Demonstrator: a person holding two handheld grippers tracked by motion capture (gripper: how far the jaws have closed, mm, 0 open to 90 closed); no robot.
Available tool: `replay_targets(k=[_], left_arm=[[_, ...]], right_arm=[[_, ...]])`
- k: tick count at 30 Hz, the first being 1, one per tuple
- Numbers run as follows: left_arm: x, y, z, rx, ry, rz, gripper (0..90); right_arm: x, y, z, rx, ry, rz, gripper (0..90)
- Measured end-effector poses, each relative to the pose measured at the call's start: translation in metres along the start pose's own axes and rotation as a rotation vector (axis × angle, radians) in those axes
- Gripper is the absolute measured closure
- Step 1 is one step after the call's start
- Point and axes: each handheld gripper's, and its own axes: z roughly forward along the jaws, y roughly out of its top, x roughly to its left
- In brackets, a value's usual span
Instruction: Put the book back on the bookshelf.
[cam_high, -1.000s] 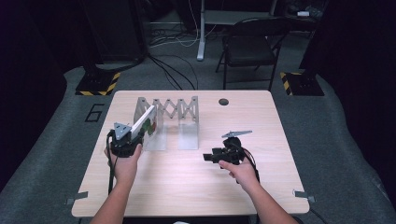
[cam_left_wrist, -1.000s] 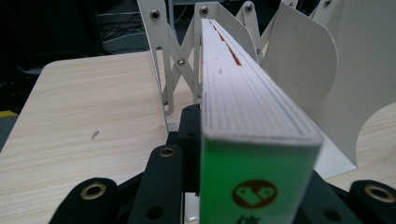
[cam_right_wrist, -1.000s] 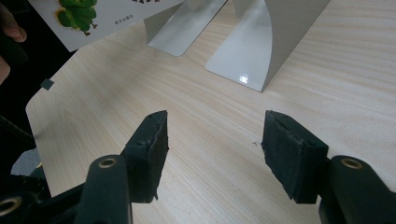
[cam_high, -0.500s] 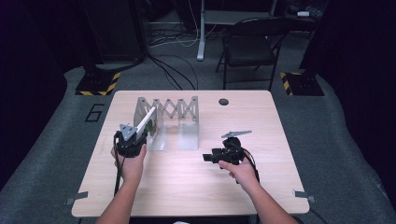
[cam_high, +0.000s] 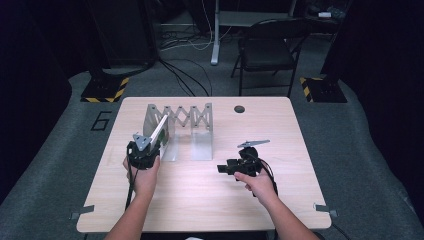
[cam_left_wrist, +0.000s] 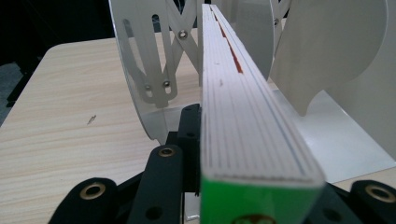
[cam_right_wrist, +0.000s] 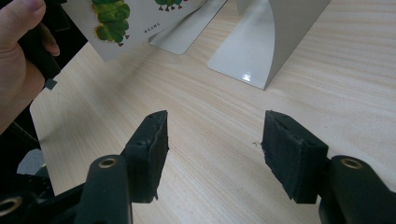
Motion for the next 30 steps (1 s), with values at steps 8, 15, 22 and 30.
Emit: replay_targets(k=[8, 15, 22, 30], left_arm=[[0.002, -0.001, 0.002, 0.024, -0.003, -0.011, 74.7], [0.001, -0.005, 0.008, 0.034, 0.001, -0.022, 73.8], [0.001, -0.007, 0.013, 0.056, -0.002, -0.009, 73.3], [0.001, -0.007, 0.012, 0.052, -0.007, -0.01, 71.3]], right_arm=[[0.0, 0.0, 0.001, 0.002, 0.004, 0.007, 40.8], [0.0, -0.001, 0.002, 0.006, 0.0, 0.008, 40.8], [-0.001, -0.001, 0.002, 0.007, 0.002, 0.013, 40.8], [-0.002, -0.001, 0.002, 0.009, -0.001, 0.012, 40.8]])
